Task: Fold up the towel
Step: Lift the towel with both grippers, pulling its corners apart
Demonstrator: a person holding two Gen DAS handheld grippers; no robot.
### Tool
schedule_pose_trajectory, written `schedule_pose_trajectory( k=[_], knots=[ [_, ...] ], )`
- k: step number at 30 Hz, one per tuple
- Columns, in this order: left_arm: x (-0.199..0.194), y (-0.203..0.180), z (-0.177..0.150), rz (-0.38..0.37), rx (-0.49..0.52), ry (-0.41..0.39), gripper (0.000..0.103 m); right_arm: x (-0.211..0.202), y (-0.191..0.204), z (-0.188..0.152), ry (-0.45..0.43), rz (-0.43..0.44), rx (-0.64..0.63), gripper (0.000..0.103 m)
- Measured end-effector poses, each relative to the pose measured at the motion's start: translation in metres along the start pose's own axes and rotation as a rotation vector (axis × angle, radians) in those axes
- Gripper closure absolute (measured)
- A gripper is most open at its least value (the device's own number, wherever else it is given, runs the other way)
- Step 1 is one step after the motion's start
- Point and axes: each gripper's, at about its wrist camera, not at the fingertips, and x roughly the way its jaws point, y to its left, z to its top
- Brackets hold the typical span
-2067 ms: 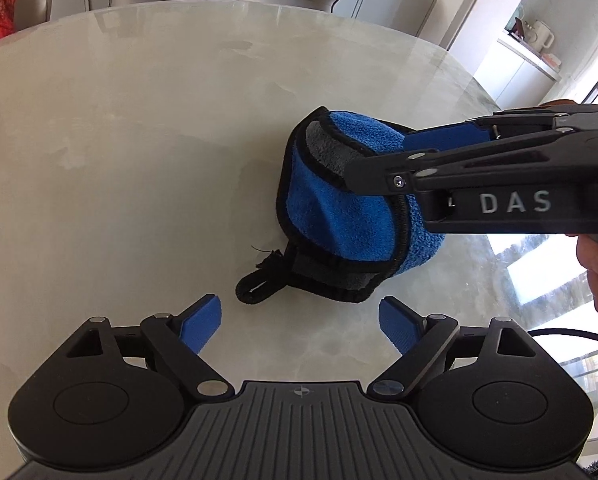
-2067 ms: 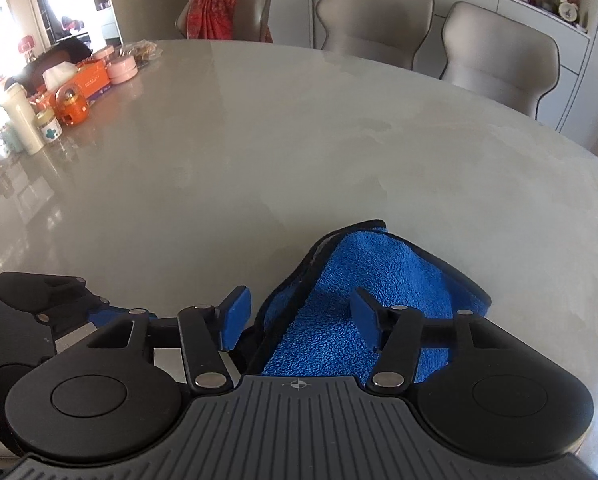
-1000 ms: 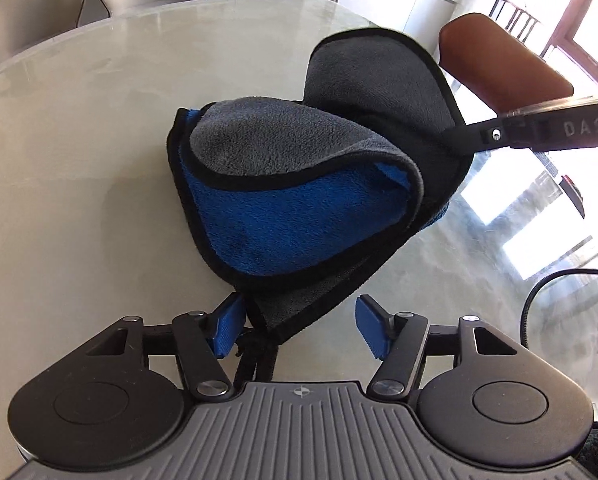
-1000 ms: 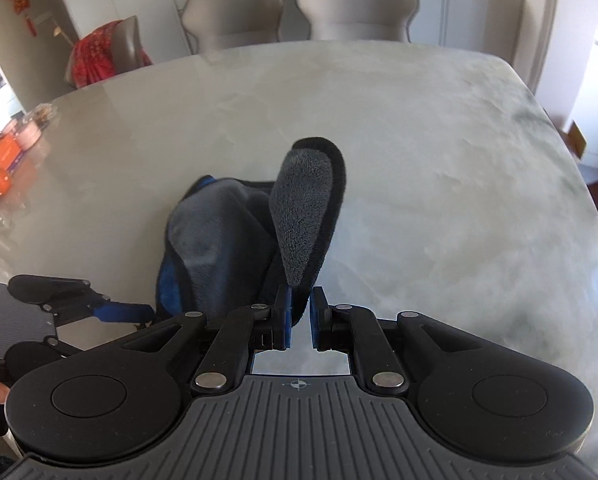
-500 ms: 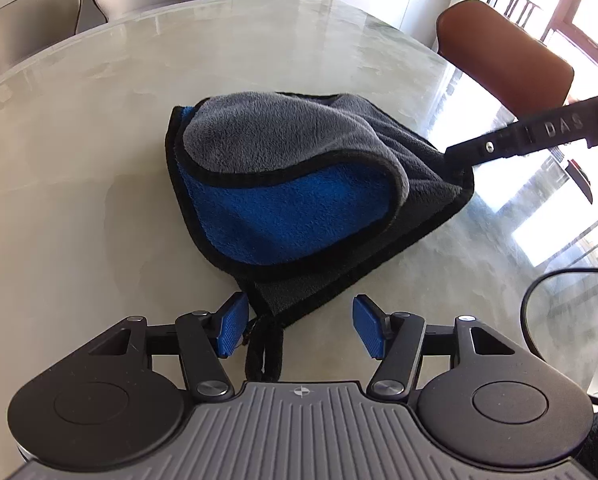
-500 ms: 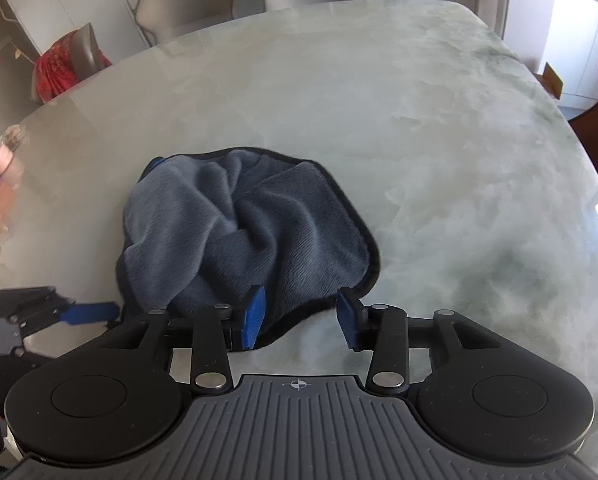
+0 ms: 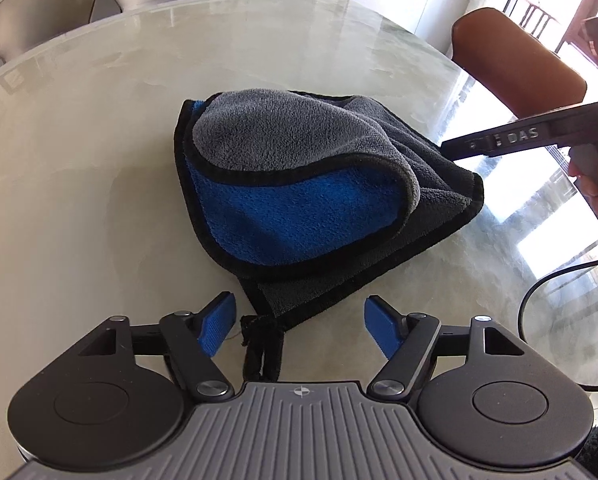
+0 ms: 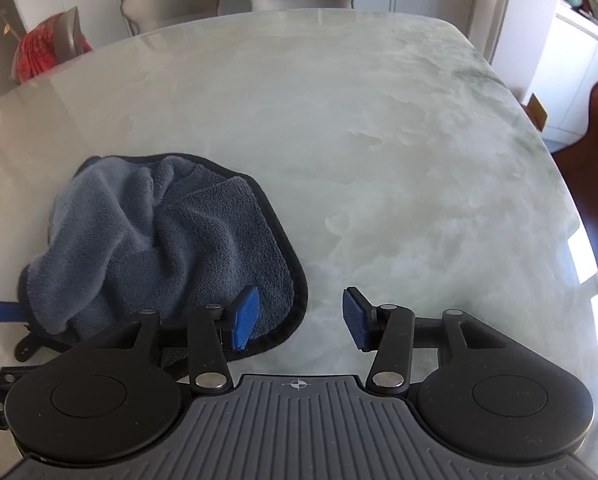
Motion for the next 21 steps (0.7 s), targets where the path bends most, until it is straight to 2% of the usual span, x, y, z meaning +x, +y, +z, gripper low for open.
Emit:
schedule_pose_trajectory(
  k=[2, 4, 7, 9, 11, 12, 13, 16, 18, 21],
  knots=[
    [-0.001, 0.002, 0.002, 0.008, 0.006, 0.003, 0.051, 0.005, 0.005, 0.0, 0.005, -0.007, -0.034, 0.055],
    [-0.004, 0.004, 0.001, 0.005, -0.005, 0.006, 0.07, 0.009, 0.008, 0.0, 0.016, -0.012, -0.053, 0.055],
    [-0.008, 0.005, -0.001, -0.001, -0.025, 0.012, 0.087, 0.012, 0.011, -0.002, 0.013, -0.002, -0.053, 0.055],
    [-0.011, 0.005, -0.001, -0.003, -0.027, 0.016, 0.092, 0.012, 0.015, -0.005, 0.0, 0.0, -0.09, 0.055],
    [-0.014, 0.004, -0.001, -0.002, -0.021, 0.018, 0.095, 0.011, 0.018, -0.006, -0.002, 0.016, -0.109, 0.062],
    [-0.015, 0.004, -0.001, 0.002, -0.015, 0.018, 0.095, 0.01, 0.02, -0.006, -0.003, 0.024, -0.119, 0.072],
    [-0.017, 0.004, -0.001, 0.009, -0.009, 0.018, 0.096, 0.01, 0.019, -0.006, 0.001, 0.037, -0.112, 0.088],
    [-0.024, 0.004, -0.002, 0.013, -0.011, 0.012, 0.097, 0.005, 0.015, -0.005, 0.001, 0.105, -0.053, 0.093],
    [-0.029, 0.006, -0.001, 0.002, -0.032, -0.003, 0.097, -0.006, 0.012, -0.005, -0.026, 0.137, -0.017, 0.094],
    [-0.035, 0.01, -0.002, -0.009, -0.057, -0.014, 0.097, -0.02, 0.008, -0.003, -0.052, 0.138, 0.001, 0.094]
  ],
)
